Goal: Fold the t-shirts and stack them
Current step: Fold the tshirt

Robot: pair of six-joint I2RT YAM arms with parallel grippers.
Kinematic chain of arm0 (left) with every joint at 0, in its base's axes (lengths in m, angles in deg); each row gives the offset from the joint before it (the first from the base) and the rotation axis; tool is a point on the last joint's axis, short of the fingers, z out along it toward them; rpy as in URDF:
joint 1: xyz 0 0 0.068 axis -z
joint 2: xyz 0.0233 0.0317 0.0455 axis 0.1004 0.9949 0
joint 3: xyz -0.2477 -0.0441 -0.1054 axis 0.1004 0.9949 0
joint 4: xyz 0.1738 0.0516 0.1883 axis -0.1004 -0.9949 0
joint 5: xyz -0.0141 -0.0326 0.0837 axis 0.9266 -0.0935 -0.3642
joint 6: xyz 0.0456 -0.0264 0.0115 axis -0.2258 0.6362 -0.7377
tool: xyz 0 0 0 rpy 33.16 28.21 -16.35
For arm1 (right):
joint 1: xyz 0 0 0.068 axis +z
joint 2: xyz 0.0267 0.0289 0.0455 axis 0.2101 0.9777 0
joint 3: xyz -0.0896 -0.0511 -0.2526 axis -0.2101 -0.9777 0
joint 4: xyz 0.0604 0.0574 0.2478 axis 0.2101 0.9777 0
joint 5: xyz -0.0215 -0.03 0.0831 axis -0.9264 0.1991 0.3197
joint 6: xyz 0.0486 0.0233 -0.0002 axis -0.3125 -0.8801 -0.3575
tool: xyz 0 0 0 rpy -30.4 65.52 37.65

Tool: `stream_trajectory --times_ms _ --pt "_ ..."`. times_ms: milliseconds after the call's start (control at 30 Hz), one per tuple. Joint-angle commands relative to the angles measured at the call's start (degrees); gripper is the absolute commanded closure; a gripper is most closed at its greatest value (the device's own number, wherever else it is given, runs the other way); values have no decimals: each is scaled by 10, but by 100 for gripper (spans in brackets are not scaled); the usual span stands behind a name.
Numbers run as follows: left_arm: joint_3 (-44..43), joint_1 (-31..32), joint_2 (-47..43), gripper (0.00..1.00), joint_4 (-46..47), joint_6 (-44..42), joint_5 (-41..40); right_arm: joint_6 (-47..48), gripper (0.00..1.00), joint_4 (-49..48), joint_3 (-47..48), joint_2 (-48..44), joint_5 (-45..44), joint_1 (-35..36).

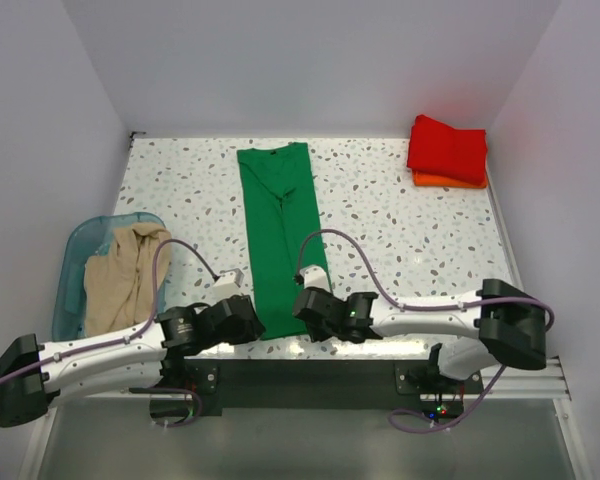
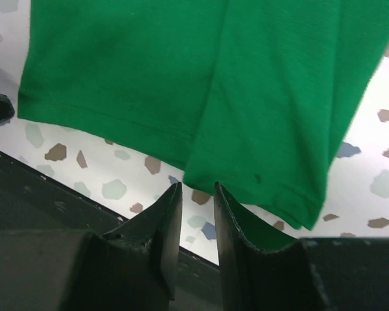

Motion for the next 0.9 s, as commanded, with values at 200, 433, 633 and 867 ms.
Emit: stream_trajectory --times_ms 200,433,633,867 --pt "-6 3 -16 61 -13 15 -5 2 67 -2 81 92 -57 28" --pt "-4 3 -12 62 -12 15 -6 -6 70 31 97 96 -93 40" --pt "2 3 -11 62 -4 15 -4 -5 69 54 111 103 -114 50" --pt "8 3 -16 62 0 18 -3 -7 69 65 121 137 -119 54"
